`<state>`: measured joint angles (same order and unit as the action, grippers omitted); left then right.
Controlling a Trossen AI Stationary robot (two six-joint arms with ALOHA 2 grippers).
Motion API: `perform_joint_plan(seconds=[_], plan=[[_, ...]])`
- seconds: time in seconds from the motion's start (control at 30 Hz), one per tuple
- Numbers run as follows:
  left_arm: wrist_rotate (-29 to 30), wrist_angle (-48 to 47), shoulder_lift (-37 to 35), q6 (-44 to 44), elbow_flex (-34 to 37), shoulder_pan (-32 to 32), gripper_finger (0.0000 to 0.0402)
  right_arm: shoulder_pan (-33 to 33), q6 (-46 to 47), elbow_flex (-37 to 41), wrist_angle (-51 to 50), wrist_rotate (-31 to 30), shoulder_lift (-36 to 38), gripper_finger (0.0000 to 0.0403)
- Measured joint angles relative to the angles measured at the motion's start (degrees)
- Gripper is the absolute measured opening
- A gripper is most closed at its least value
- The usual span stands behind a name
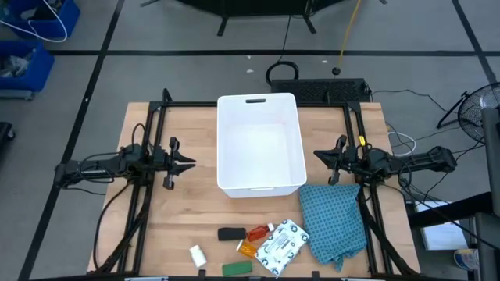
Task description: Pick & place medical supplies in basket/bin
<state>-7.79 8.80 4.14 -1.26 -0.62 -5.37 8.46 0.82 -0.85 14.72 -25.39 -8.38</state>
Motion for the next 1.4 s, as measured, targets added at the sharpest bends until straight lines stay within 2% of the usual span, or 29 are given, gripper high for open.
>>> perform_joint_plan(seconds=[0.67, 1.1, 1.4], plan=[[0.01, 0.46, -0.02, 0.07, 0.0, -0.01, 0.0063, -0.01, 0.39, -0.01, 0.07, 0.0, 0.0, 0.0], [0.28, 0.27, -0.02, 12.6, 0.0, 0.01, 0.0063, 0.0, 0.04, -0.01, 1.77, 0.0, 0.0, 0.0], [0.34, 2.55, 0.0, 13.62, 0.0, 0.01, 0.0063, 0.01, 0.02, -0.01, 1.71, 0.01, 0.01, 0.0]])
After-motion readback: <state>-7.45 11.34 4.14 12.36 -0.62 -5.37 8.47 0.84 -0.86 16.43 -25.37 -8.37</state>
